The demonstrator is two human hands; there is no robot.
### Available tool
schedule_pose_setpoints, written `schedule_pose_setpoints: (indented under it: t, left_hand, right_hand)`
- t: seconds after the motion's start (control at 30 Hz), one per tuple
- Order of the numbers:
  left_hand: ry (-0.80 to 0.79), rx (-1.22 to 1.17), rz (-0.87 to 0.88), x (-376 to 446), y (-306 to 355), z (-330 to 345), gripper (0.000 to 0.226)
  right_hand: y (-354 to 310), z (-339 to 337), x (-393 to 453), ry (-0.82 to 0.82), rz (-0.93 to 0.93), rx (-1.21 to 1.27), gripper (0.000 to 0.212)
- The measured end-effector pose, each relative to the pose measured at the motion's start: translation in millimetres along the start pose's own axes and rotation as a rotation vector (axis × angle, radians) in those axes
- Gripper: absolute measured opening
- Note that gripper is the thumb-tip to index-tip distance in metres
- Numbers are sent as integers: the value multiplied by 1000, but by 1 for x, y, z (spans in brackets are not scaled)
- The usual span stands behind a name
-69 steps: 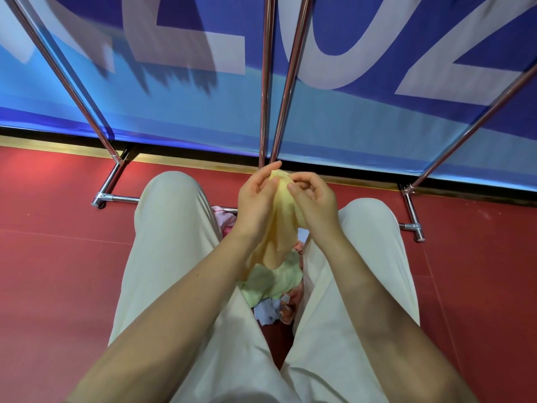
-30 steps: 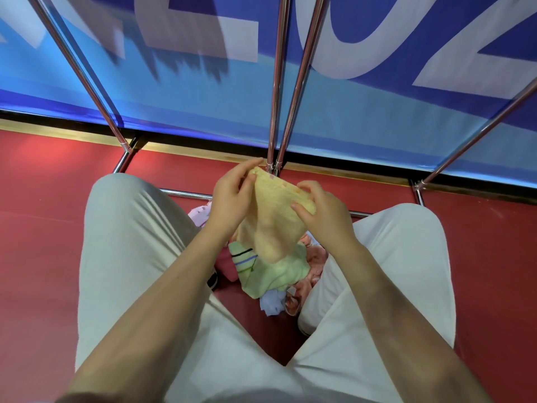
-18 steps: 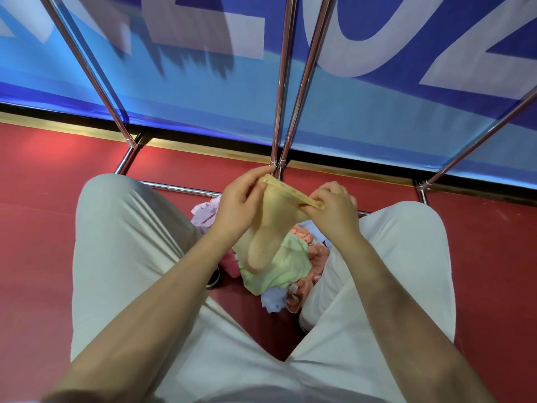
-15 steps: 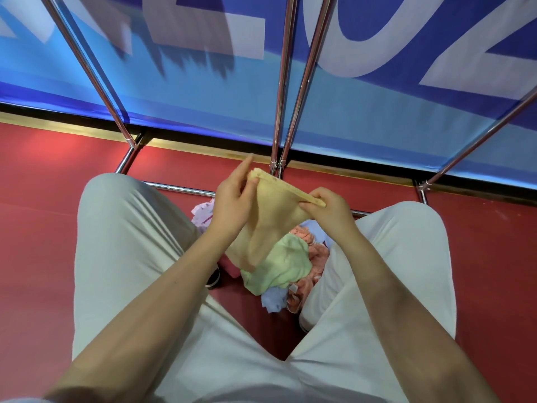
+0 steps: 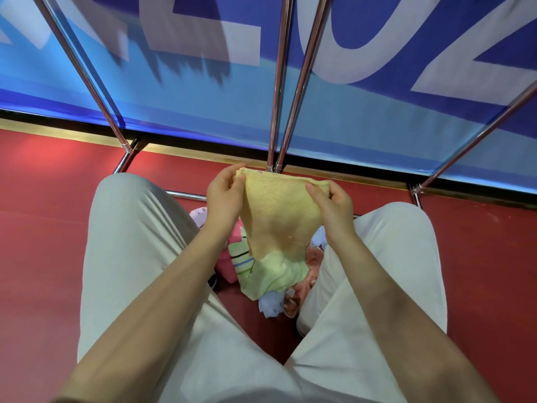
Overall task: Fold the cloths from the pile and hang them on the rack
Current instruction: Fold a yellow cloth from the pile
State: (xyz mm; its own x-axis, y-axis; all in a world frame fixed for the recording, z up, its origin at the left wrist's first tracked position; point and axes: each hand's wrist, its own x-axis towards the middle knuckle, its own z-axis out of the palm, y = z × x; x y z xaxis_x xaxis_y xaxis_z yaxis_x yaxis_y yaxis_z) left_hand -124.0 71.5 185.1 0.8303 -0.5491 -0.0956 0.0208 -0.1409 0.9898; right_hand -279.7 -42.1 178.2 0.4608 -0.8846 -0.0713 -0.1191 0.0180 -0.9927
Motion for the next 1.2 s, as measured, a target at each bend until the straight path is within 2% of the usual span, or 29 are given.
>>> schedule_pose_setpoints:
  t: [0.13, 0.27, 0.4, 0.63, 0.83, 0.9, 1.03, 1.13, 1.2]
  left_hand:
    - [37, -35, -121, 1, 0, 8, 25]
    - [74, -137, -225, -3, 3, 19, 25]
    - [46, -158, -212, -14, 8, 34, 25]
    - [-23, -301, -178, -29, 17, 50, 22]
    - [-43, -287, -132, -26, 16, 54, 26]
    - [-30, -313, -144, -23, 17, 50, 26]
    - [-61, -359, -127, -22, 25, 45, 25]
    - [-103, -314, -103, -22, 28, 42, 26]
    - [-147, -261, -93, -19, 27, 39, 26]
  right_hand:
    - [-1, 8, 0, 70, -55, -106, 33]
    - [5, 19, 1, 132, 37, -81, 21]
    - [6, 30, 1, 185, 124, -39, 20]
    - [-4, 50, -4, 112, 75, 45, 19]
    - [-9, 49, -3, 44, 75, 90, 22]
    - [-11, 47, -3, -18, 25, 121, 21]
    - [-7, 42, 0, -19, -233, -213, 2]
    - [-4, 37, 3, 87, -328, -280, 29]
    - [-4, 29, 3, 31, -280, -251, 51]
